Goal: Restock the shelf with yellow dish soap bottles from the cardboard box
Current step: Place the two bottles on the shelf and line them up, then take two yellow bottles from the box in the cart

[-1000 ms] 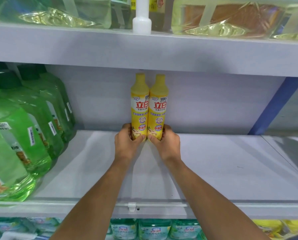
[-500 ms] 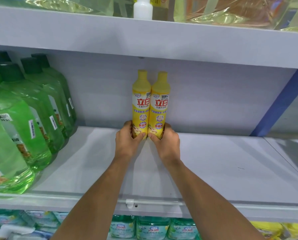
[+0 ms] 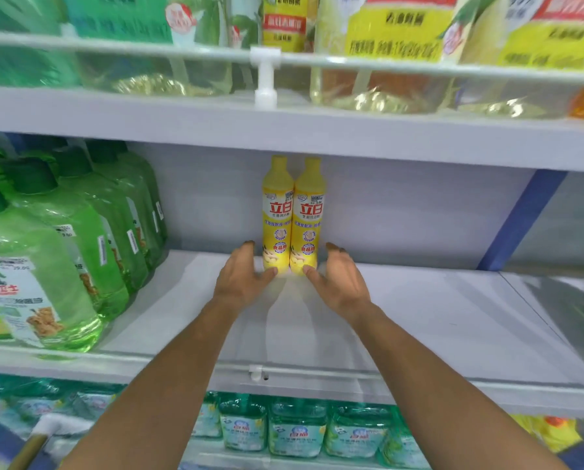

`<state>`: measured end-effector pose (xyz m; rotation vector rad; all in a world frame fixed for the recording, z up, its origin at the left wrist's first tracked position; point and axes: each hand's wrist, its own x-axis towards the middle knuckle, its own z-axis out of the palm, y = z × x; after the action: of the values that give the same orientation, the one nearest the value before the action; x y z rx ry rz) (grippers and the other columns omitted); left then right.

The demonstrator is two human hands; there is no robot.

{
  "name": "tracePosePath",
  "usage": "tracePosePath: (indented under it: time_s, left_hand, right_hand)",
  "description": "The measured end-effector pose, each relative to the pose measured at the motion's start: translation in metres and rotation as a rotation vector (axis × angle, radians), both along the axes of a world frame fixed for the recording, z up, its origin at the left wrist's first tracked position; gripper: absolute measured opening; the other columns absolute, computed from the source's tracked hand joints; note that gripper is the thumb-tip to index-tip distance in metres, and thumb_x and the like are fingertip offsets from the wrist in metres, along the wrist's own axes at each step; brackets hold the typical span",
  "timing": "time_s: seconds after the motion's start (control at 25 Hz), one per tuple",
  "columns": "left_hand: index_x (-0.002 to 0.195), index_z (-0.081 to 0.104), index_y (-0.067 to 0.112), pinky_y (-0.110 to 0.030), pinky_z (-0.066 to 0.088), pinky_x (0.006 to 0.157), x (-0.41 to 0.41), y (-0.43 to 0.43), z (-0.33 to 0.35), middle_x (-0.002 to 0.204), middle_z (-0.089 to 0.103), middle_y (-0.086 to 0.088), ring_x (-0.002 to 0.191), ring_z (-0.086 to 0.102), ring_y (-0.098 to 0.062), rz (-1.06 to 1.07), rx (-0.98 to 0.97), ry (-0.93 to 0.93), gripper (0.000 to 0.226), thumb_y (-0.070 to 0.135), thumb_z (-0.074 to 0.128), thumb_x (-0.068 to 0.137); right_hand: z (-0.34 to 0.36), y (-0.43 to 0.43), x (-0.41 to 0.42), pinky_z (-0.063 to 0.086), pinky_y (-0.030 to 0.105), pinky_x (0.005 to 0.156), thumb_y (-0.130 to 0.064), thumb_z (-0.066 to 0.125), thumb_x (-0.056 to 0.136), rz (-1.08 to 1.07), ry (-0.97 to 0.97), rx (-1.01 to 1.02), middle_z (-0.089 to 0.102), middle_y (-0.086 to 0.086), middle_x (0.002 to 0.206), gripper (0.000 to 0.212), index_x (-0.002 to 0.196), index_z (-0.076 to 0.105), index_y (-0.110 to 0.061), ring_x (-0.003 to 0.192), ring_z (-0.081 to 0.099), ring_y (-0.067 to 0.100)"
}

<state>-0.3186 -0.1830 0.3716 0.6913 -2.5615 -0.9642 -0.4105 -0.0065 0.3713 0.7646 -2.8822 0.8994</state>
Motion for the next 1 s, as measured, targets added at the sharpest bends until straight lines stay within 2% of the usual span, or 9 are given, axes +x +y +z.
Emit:
tracePosePath:
  time_s: [0.16,0.32,0.48,0.64,0.84,1.0]
  left_hand:
    - [0.144,0.037,0.024,-0.042,0.042,0.103,0.053,0.018,0.038,0.143,0.049,-0.008,0.132,0.046,-0.029,-0.193,-0.319,-0.27,0.067,0.052,0.063,0.09]
    - [0.147,0.035,0.019,-0.047,0.041,0.107,0.101,0.043,0.059,0.148,0.046,-0.008,0.134,0.045,-0.03,-0.251,-0.486,-0.395,0.076,0.065,0.053,0.089]
    - [0.148,0.033,0.018,-0.047,0.041,0.107,0.156,0.063,0.063,0.151,0.044,-0.009,0.134,0.044,-0.032,-0.3,-0.568,-0.415,0.078,0.067,0.049,0.09]
    - [0.141,0.04,0.018,-0.047,0.044,0.101,0.23,0.089,0.041,0.14,0.051,-0.009,0.127,0.049,-0.031,-0.359,-0.673,-0.345,0.07,0.066,0.047,0.091]
    - [0.143,0.041,0.015,-0.047,0.044,0.102,0.318,0.107,-0.028,0.137,0.052,-0.012,0.126,0.049,-0.032,-0.375,-0.651,-0.408,0.073,0.067,0.043,0.093]
    - [0.146,0.038,0.015,-0.051,0.039,0.109,0.359,0.129,-0.102,0.146,0.045,-0.015,0.135,0.043,-0.035,-0.431,-0.51,-0.557,0.071,0.063,0.046,0.094]
  right_hand:
    - [0.033,0.032,0.031,0.042,0.042,0.106,-0.053,0.052,0.097,0.141,0.061,0.256,0.045,0.009,0.142,0.06,0.142,0.042,-0.015,0.133,0.042,0.031]
    - [0.056,0.051,0.081,0.04,0.045,0.109,-0.06,0.048,0.094,0.199,0.187,0.427,0.042,0.008,0.15,0.067,0.147,0.04,-0.021,0.136,0.04,0.031]
    - [0.062,0.079,0.148,0.035,0.047,0.113,-0.063,0.045,0.094,0.163,0.24,0.482,0.035,0.01,0.158,0.07,0.151,0.035,-0.023,0.142,0.033,0.032]
    - [0.046,0.102,0.225,0.034,0.046,0.114,-0.062,0.046,0.094,0.133,0.217,0.513,0.033,0.009,0.159,0.072,0.152,0.033,-0.022,0.144,0.032,0.032]
    - [-0.016,0.122,0.314,0.04,0.048,0.11,-0.062,0.044,0.096,0.177,0.167,0.569,0.041,0.011,0.152,0.071,0.151,0.037,-0.017,0.139,0.039,0.033]
    - [-0.088,0.146,0.355,0.037,0.051,0.113,-0.059,0.043,0.099,0.211,0.0,0.656,0.033,0.011,0.157,0.07,0.154,0.031,-0.018,0.144,0.031,0.033]
